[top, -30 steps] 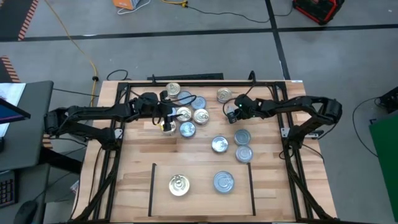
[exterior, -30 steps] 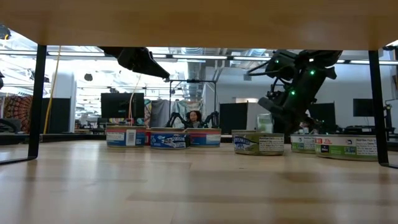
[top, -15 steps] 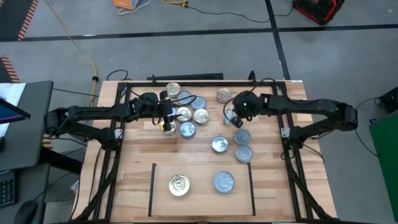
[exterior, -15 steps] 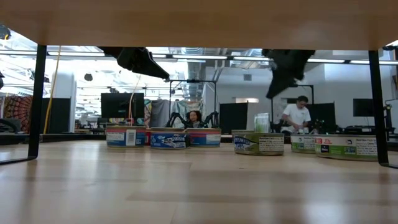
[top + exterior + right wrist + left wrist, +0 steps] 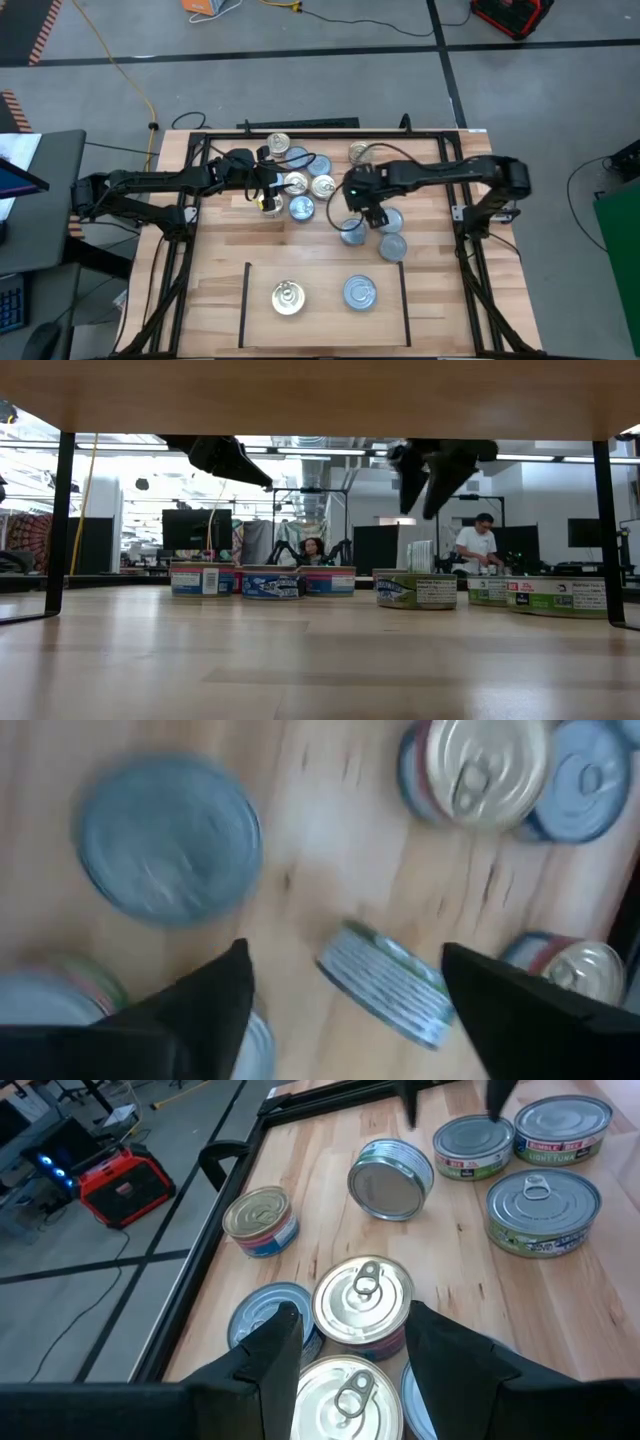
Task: Stack canned seafood by type on shelf
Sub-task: Put the top green and white tuna can on the shelf
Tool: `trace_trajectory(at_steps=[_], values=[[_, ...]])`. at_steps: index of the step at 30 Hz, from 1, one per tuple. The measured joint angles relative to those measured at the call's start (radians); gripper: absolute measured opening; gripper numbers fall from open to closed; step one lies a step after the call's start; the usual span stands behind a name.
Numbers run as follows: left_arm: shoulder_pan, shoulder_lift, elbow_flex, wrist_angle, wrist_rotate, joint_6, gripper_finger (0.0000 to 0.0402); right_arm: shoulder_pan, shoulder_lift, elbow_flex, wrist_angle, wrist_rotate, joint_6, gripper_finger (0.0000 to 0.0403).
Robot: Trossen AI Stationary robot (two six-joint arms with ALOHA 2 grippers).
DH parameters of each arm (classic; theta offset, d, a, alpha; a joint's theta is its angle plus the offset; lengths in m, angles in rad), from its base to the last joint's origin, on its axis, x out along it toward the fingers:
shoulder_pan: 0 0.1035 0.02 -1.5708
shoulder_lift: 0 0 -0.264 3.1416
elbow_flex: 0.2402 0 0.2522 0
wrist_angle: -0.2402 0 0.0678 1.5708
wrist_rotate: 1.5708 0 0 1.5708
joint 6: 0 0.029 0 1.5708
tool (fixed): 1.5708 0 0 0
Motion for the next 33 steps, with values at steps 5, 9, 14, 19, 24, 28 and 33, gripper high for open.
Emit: trace_trajectory(at_steps=[5,9,14,19,24,28,33], values=[[0.000,0.000,0.000,-0.009,0.000,0.000,0.0168,0.010,0.133,0.136,-0.181,0.089,-0.210,0.0375],[0.000,0.000,0.000,-0.029,-0.002,0.018,0.0168,0.008,0.214,0.203,-0.281,0.109,-0.343,0.0371],[0.000,0.000,0.000,-0.042,-0.039,0.038,0.0168,-0.034,0.290,0.216,-0.304,0.215,-0.452,0.0365],[0.000,0.000,0.000,-0.063,-0.061,0.049,0.0168,-0.072,0.319,0.217,-0.294,0.252,-0.540,0.0352],[0.000,0.000,0.000,-0.067,-0.064,0.056,0.0168,-0.108,0.320,0.217,-0.259,0.196,-0.592,0.0316],[0.000,-0.011,0.000,-0.071,-0.079,0.056,0.0168,-0.126,0.320,0.216,-0.261,0.135,-0.596,0.0257],[-0.001,-0.083,0.001,-0.101,-0.079,0.050,0.0168,-0.124,0.320,0.206,-0.258,0.053,-0.619,0.0169]])
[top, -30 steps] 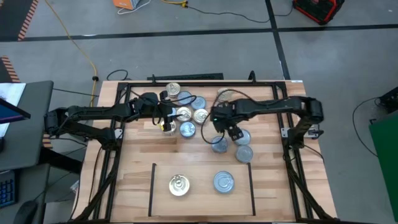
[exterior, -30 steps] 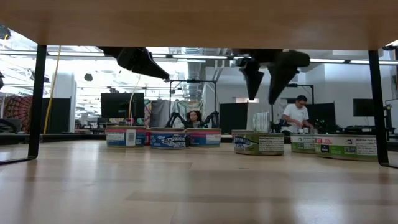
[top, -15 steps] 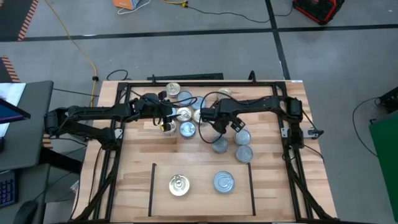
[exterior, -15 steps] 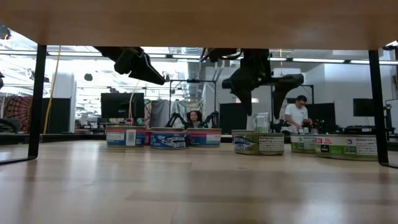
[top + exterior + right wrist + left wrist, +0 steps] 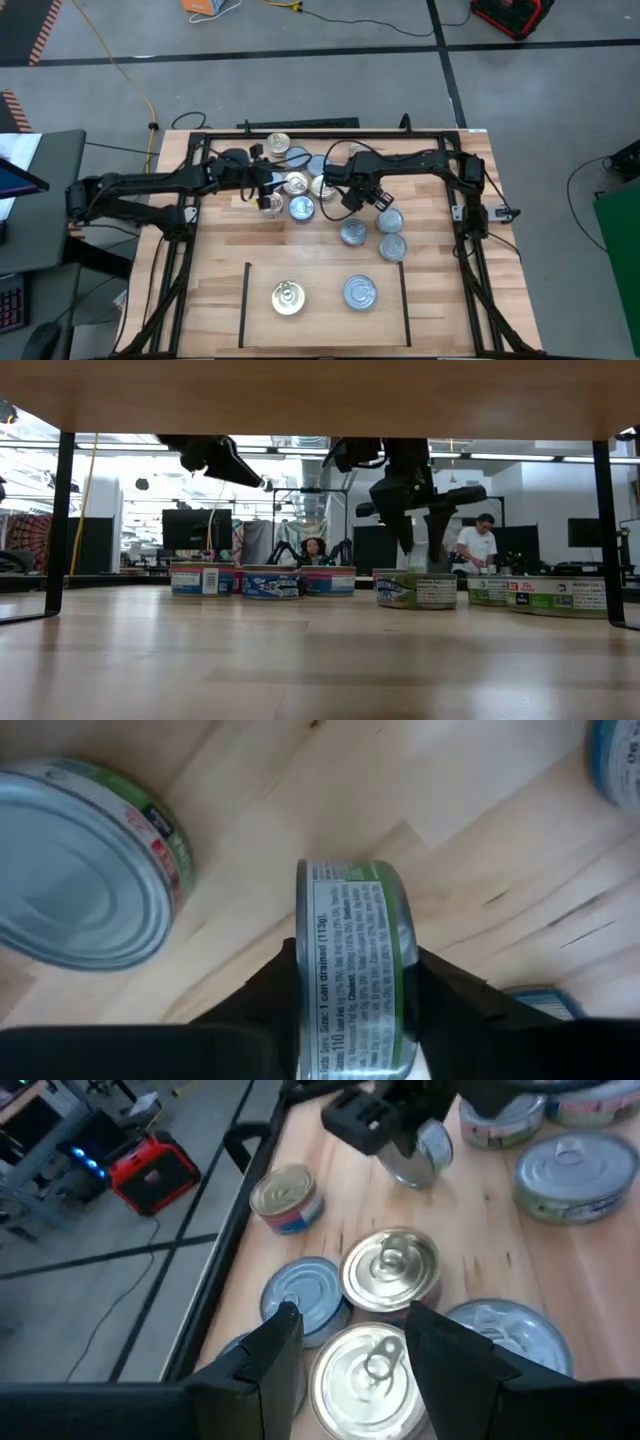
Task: Stack canned seafood by type on shelf
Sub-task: Put the top green and white tuna can on the shelf
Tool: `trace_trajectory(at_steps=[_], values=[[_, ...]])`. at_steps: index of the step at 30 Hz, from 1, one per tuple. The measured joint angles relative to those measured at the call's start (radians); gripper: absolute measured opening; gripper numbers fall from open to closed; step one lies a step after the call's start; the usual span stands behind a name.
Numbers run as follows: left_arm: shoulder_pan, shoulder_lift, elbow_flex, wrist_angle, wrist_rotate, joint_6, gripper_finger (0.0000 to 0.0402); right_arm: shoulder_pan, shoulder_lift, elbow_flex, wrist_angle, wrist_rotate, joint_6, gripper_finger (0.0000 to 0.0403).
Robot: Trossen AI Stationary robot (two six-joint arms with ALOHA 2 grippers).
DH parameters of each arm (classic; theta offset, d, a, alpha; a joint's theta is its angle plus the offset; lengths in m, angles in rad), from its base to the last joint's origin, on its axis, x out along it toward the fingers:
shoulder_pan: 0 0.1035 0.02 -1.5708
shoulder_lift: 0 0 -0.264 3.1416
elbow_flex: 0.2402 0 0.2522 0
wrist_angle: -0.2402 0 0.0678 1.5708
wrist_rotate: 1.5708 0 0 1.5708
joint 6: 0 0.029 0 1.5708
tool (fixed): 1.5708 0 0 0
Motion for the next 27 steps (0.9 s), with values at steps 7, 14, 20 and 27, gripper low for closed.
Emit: trace_trajectory(at_steps=[7,14,20,27], values=[[0.000,-0.139,0.000,-0.073,0.009,-0.057,0.0168,-0.001,0.000,0.068,-0.040,-0.026,0.120,0.0166],[0.000,-0.179,0.000,-0.090,0.130,-0.099,0.0168,-0.081,0.000,0.316,-0.206,-0.325,0.400,0.0166],[0.000,-0.169,0.000,-0.097,0.216,-0.071,0.0168,-0.221,-0.002,0.453,-0.258,-0.958,0.723,0.0166],[0.000,-0.170,0.000,-0.136,0.218,-0.036,0.0168,-0.230,-0.002,0.451,-0.232,-1.202,1.001,0.0181]])
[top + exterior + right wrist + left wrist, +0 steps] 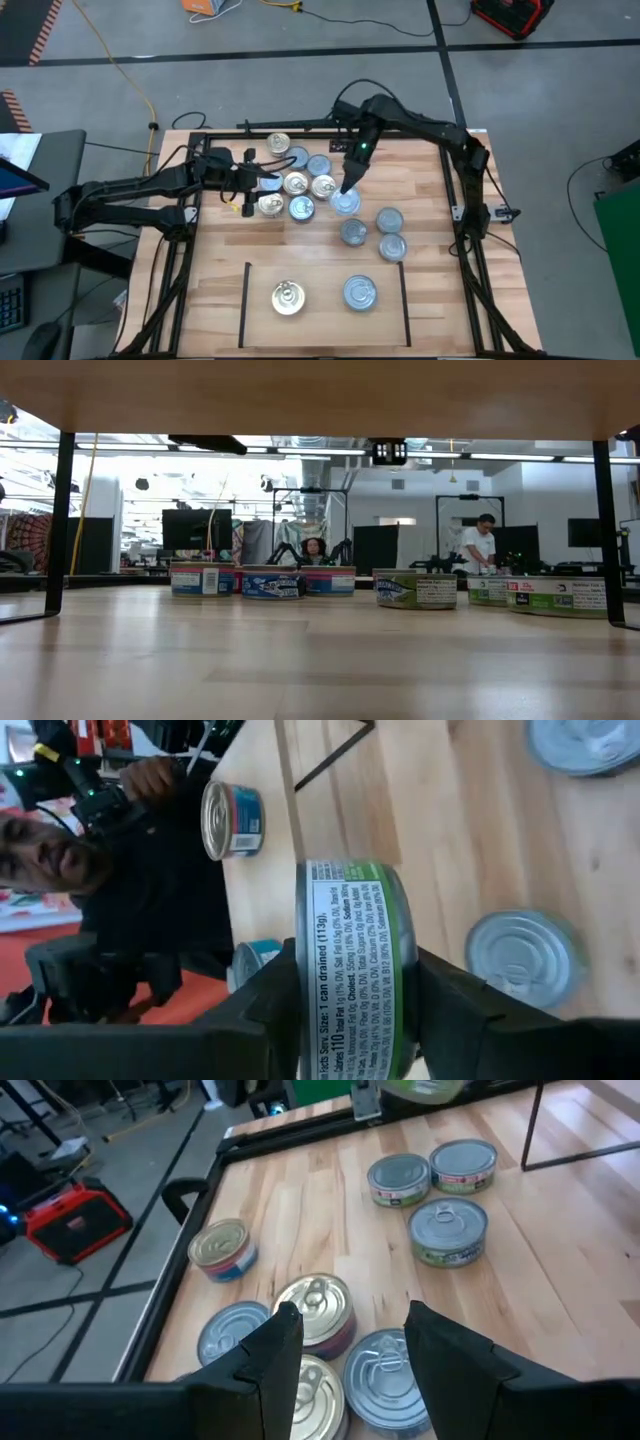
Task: Stack canned seafood by type on shelf
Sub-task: Put the top green and white tuna can on the shelf
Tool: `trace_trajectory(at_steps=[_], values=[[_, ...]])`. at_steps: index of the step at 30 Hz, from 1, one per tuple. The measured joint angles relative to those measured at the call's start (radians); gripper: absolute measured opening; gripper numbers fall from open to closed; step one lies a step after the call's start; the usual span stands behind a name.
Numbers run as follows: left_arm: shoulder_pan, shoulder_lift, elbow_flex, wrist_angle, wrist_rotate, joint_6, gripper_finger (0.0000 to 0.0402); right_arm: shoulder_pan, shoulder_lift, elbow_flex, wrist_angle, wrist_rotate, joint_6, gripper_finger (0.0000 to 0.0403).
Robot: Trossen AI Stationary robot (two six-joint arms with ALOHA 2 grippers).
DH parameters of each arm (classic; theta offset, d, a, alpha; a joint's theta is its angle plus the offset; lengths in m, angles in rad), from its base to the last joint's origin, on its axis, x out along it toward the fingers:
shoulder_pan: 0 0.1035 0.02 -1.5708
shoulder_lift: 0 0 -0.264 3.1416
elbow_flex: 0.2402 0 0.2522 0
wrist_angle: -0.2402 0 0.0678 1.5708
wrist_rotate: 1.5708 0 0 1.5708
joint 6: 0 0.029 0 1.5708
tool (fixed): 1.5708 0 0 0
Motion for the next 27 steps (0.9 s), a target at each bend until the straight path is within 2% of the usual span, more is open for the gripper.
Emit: trace_trajectory(at_steps=[3,8,13,23,27], values=[[0.000,0.000,0.000,-0.012,0.000,-0.009,0.0168,0.048,0.000,-0.001,0.058,-0.001,0.037,0.0195],[-0.001,-0.022,0.000,-0.030,0.000,-0.029,0.0168,0.152,0.000,-0.001,0.172,-0.003,0.126,0.0169],[-0.003,-0.087,0.000,-0.041,0.015,-0.064,0.0168,0.253,0.000,-0.001,0.225,-0.006,0.186,0.0169],[-0.003,-0.233,-0.002,-0.101,0.178,-0.086,0.0168,0.378,0.015,0.000,0.370,-0.006,0.333,0.0169],[-0.003,-0.236,-0.040,-0.030,0.243,-0.093,0.0168,0.398,0.055,0.000,0.395,-0.008,0.364,0.0169]])
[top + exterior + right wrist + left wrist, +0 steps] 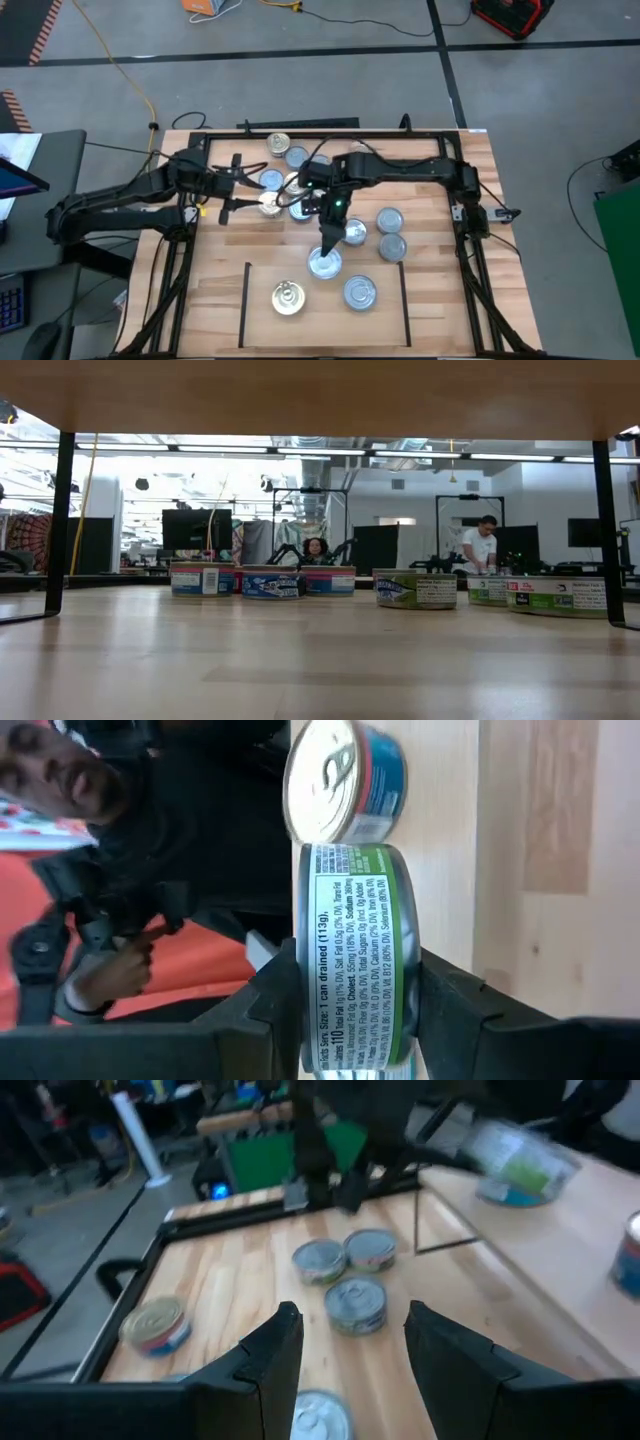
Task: Stack canned seafood by type on shelf
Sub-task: Put the top green and white tuna can on the shelf
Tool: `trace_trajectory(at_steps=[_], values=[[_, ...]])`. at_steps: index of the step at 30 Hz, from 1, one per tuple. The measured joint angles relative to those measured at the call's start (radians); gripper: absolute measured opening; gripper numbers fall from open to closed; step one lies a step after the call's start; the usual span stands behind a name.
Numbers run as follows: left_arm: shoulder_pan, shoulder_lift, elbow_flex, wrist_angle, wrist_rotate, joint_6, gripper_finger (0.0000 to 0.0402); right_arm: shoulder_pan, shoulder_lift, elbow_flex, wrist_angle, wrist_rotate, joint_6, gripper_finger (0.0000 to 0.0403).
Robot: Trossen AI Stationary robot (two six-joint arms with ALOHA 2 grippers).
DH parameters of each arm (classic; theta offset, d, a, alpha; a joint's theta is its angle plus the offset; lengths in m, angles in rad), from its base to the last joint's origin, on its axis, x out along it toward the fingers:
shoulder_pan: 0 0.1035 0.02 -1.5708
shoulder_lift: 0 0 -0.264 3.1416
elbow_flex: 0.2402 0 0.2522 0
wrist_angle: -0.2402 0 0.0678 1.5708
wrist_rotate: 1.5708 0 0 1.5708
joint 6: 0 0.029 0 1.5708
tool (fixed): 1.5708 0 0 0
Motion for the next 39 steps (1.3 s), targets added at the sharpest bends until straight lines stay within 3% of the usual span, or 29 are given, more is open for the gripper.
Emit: trace_trajectory(at_steps=[6,11,28,39], values=[[0.000,-0.010,-0.034,0.066,-0.036,-0.019,0.0168,0.004,0.075,-0.002,0.022,-0.098,0.070,0.0170],[0.000,-0.049,-0.034,0.054,-0.045,-0.029,0.0168,0.015,0.077,-0.001,-0.012,-0.152,0.037,0.0170],[0.000,-0.145,-0.034,0.025,-0.086,-0.048,0.0168,0.088,0.131,0.001,0.013,-0.073,0.078,0.0182],[0.000,-0.145,-0.034,0.021,-0.091,-0.048,0.0168,0.083,0.141,0.000,0.018,-0.048,0.167,0.0261]])
